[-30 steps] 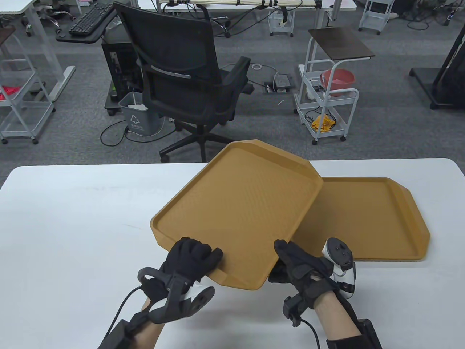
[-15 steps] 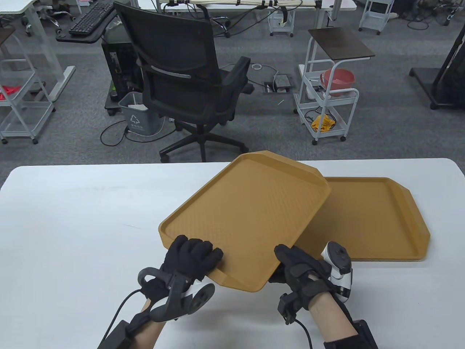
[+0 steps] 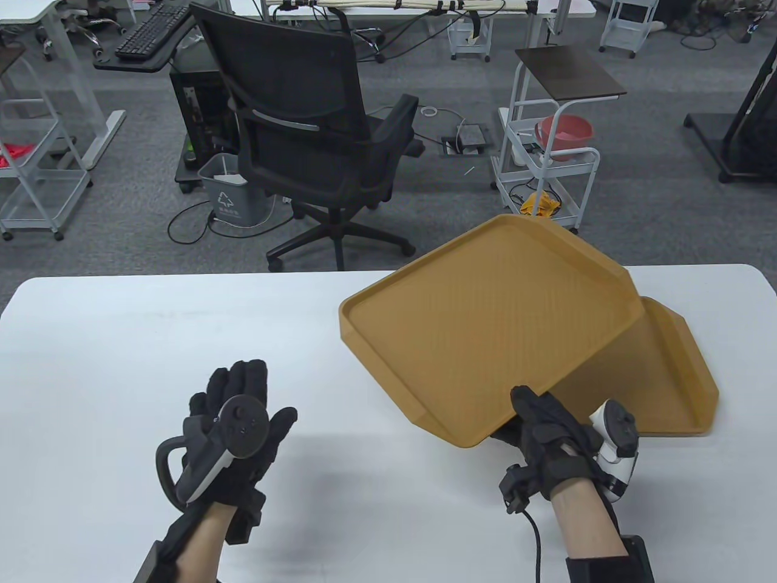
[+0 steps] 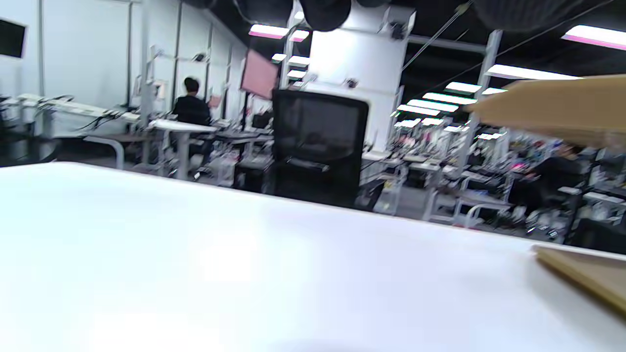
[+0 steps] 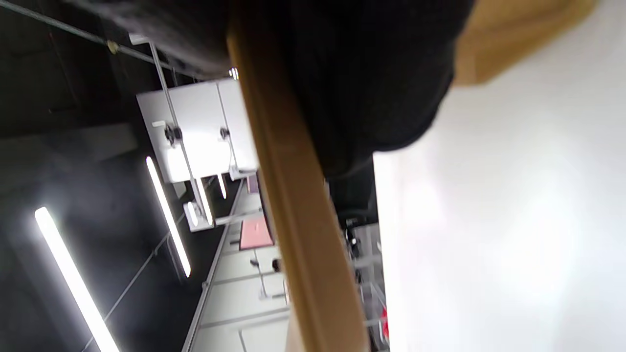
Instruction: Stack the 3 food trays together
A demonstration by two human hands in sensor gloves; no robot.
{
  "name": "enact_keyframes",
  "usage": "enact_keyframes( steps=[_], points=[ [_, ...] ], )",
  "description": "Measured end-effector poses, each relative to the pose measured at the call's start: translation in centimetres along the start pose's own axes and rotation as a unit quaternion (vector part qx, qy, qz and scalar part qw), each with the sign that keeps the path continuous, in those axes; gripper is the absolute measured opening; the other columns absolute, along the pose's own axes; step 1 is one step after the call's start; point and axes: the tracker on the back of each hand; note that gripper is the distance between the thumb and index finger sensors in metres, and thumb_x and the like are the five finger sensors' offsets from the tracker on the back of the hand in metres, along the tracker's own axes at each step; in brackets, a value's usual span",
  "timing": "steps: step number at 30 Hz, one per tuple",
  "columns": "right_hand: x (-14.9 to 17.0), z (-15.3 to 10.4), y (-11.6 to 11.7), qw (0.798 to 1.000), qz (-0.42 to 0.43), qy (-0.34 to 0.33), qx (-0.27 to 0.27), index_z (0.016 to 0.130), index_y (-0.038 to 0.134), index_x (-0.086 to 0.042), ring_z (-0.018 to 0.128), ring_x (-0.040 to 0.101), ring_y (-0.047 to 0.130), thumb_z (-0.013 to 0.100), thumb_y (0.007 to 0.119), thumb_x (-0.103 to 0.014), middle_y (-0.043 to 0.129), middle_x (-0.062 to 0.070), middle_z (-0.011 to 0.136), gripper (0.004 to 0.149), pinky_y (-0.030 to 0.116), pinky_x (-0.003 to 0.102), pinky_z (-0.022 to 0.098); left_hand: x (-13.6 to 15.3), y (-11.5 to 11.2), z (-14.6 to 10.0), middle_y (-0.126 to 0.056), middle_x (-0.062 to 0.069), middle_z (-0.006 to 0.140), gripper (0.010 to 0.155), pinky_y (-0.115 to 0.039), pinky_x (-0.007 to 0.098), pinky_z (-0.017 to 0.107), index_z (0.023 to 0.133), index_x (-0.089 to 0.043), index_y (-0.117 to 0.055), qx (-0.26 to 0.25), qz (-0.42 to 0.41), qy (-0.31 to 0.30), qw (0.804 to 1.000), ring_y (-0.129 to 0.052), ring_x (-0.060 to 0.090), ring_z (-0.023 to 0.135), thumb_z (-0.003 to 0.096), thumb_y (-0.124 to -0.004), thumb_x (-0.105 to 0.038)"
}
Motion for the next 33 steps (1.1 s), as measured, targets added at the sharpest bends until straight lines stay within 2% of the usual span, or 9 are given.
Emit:
enact_keyframes(
  steps=[3, 7, 13, 21, 25, 31, 33],
  points=[
    [0.3, 0.4, -2.1, 0.998, -0.001, 0.001, 0.063, 0.1, 0.044, 0.002, 0.066, 0.031, 0.101, 0.058, 0.07, -0.032, 0.078, 0.025, 0.086, 0.06, 0.087, 0.038, 0.048, 1.1, 0.0, 0.3, -0.028, 0.0, 0.127, 0.086, -0.034, 0.064, 0.084, 0.116, -0.032, -0.023, 0.003, 0.016, 0.018, 1.0, -0.032, 0.038, 0.12, 0.0459, -0.057, -0.069],
    [1.7, 1.1, -4.4, 0.991, 0.0, 0.016, 0.135, 0.1, 0.044, 0.002, 0.068, 0.031, 0.1, 0.057, 0.07, -0.031, 0.077, 0.025, 0.087, 0.06, 0.088, 0.038, 0.049, 1.2, 0.1, 0.3, -0.029, 0.0, 0.127, 0.086, -0.034, 0.064, 0.084, 0.116, -0.032, -0.023, 0.007, 0.021, 0.017, 1.0, -0.032, 0.039, 0.12, 0.0463, -0.057, -0.069],
    [4.1, 2.2, -6.4, 0.978, -0.008, 0.046, 0.205, 0.1, 0.042, 0.002, 0.071, 0.031, 0.099, 0.058, 0.068, -0.031, 0.075, 0.025, 0.088, 0.06, 0.089, 0.038, 0.051, 0.8, 0.3, 0.1, -0.029, -0.001, 0.127, 0.086, -0.035, 0.064, 0.084, 0.116, -0.033, -0.022, 0.005, 0.027, 0.009, 1.0, -0.032, 0.038, 0.121, 0.0464, -0.057, -0.069],
    [5.9, 3.1, -7.0, 0.968, 0.011, 0.085, 0.235, 0.1, 0.039, 0.001, 0.074, 0.031, 0.098, 0.059, 0.067, -0.032, 0.073, 0.025, 0.091, 0.06, 0.088, 0.037, 0.053, 1.0, 0.5, 0.0, -0.028, -0.001, 0.127, 0.086, -0.035, 0.064, 0.084, 0.116, -0.034, -0.021, 0.003, 0.013, 0.007, 1.0, -0.033, 0.038, 0.121, 0.0465, -0.057, -0.069],
    [6.6, 3.7, -6.6, 0.969, 0.032, 0.097, 0.226, 0.1, 0.038, 0.002, 0.076, 0.03, 0.098, 0.06, 0.066, -0.033, 0.073, 0.024, 0.091, 0.06, 0.089, 0.036, 0.054, 1.3, 0.5, 0.2, -0.029, -0.001, 0.127, 0.086, -0.034, 0.064, 0.084, 0.116, -0.033, -0.022, 0.007, 0.009, 0.01, 1.0, -0.033, 0.038, 0.121, 0.0466, -0.057, -0.069],
    [7.3, 3.8, -6.2, 0.961, -0.002, 0.126, 0.245, 0.1, 0.038, 0.005, 0.075, 0.027, 0.099, 0.06, 0.066, -0.033, 0.075, 0.024, 0.089, 0.061, 0.09, 0.034, 0.053, 1.4, 0.6, 0.2, -0.028, 0.0, 0.127, 0.086, -0.035, 0.064, 0.084, 0.116, -0.033, -0.022, 0.004, 0.005, 0.01, 1.0, -0.033, 0.038, 0.121, 0.0466, -0.057, -0.069],
    [7.3, 3.8, -6.3, 0.956, -0.037, 0.141, 0.256, 0.099, 0.039, 0.006, 0.073, 0.027, 0.1, 0.06, 0.066, -0.034, 0.076, 0.025, 0.088, 0.062, 0.09, 0.033, 0.052, 1.4, 0.6, 0.2, -0.028, -0.001, 0.127, 0.085, -0.035, 0.064, 0.084, 0.116, -0.034, -0.022, 0.004, 0.004, 0.008, 1.0, -0.033, 0.038, 0.121, 0.0467, -0.057, -0.069]
  ],
)
Point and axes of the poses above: the tracker on the back of each hand, its own x axis roughly to the little-finger side, its own z axis roughly from the wrist to the fingertips, y = z × x
